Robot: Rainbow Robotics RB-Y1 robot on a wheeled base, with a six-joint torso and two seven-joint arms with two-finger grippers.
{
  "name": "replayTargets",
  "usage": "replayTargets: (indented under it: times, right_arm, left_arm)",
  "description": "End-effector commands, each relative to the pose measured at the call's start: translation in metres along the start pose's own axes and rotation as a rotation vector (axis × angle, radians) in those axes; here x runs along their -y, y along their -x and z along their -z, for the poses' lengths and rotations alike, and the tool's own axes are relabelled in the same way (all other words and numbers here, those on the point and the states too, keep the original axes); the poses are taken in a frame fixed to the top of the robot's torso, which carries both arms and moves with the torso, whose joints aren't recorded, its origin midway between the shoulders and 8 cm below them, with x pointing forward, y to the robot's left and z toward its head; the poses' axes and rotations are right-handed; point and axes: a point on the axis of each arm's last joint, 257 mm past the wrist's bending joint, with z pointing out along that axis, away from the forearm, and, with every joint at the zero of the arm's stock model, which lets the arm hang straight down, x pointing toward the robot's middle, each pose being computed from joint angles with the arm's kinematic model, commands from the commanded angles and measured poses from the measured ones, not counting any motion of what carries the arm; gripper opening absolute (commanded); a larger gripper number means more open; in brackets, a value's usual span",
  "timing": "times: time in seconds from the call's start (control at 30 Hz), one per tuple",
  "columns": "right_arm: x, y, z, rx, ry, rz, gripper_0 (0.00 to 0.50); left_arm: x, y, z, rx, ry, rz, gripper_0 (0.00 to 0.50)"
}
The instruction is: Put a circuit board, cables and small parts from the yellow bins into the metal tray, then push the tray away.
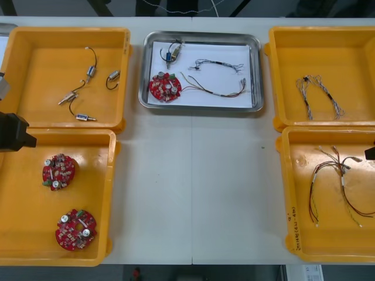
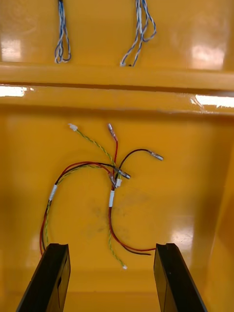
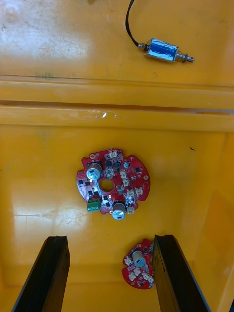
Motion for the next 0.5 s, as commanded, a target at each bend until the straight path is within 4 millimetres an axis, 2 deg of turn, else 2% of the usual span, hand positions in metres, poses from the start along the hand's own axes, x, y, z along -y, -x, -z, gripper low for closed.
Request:
replayTargets:
  times: [0.03,0.5]
  right_arm:
    - [0.0182,-0.0041,0.0074,-0.004,-0.031,-0.031,0.5]
    - [0.0184,-0.0086,0.0057,-0.013,-0.03,-0.038,0.5]
  left_arm:
    - [-0.0145,0.0081,0.0155,0.039,0.046,-0.074,0.5]
    - [-0.0145,0.0081,0.0155,0.039,0.046,-0.074,0.5]
